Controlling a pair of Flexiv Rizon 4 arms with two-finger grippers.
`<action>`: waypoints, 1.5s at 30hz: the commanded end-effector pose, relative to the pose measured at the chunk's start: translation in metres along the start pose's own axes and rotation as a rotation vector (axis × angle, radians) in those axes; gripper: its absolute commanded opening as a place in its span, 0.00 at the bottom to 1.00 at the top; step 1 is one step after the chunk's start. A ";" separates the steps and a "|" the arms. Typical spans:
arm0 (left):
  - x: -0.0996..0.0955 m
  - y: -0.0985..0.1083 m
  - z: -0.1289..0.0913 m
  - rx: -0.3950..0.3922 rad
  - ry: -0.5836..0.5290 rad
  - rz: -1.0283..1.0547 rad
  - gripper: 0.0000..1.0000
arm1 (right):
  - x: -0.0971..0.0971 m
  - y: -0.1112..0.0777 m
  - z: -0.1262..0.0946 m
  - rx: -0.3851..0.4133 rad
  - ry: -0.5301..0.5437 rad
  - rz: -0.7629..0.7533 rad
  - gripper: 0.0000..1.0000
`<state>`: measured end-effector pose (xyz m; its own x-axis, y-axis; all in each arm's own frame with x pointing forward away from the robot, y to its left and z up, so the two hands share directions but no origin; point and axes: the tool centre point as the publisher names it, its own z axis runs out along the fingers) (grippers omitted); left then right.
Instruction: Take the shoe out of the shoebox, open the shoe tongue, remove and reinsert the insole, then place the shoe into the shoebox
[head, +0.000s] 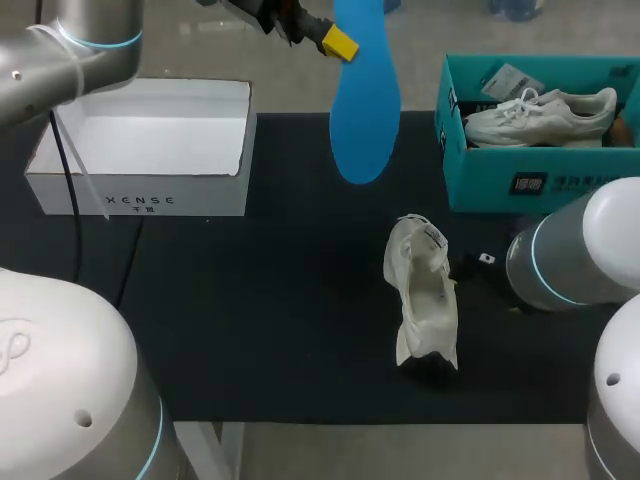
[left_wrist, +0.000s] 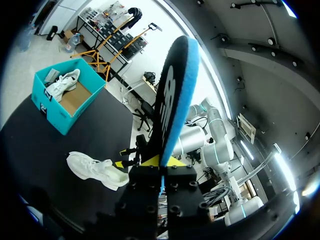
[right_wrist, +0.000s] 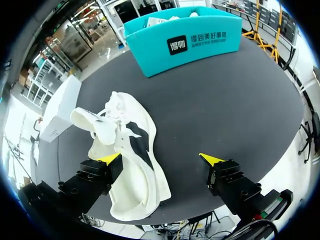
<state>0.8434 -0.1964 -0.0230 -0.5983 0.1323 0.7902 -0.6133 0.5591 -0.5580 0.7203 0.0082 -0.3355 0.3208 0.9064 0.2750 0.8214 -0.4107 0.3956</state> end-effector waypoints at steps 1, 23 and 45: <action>0.000 0.001 0.001 0.002 -0.001 0.001 0.00 | -0.003 -0.001 -0.001 0.001 0.011 0.000 1.00; 0.000 0.001 0.001 0.002 -0.001 0.001 0.00 | 0.003 0.021 -0.018 0.253 0.435 0.366 1.00; 0.000 0.001 0.001 0.002 -0.001 0.001 0.00 | 0.029 0.054 -0.042 0.448 0.697 0.406 1.00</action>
<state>0.8434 -0.1964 -0.0230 -0.5983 0.1323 0.7903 -0.6133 0.5591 -0.5579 0.7550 0.0122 -0.2716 0.4058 0.4118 0.8159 0.8447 -0.5100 -0.1628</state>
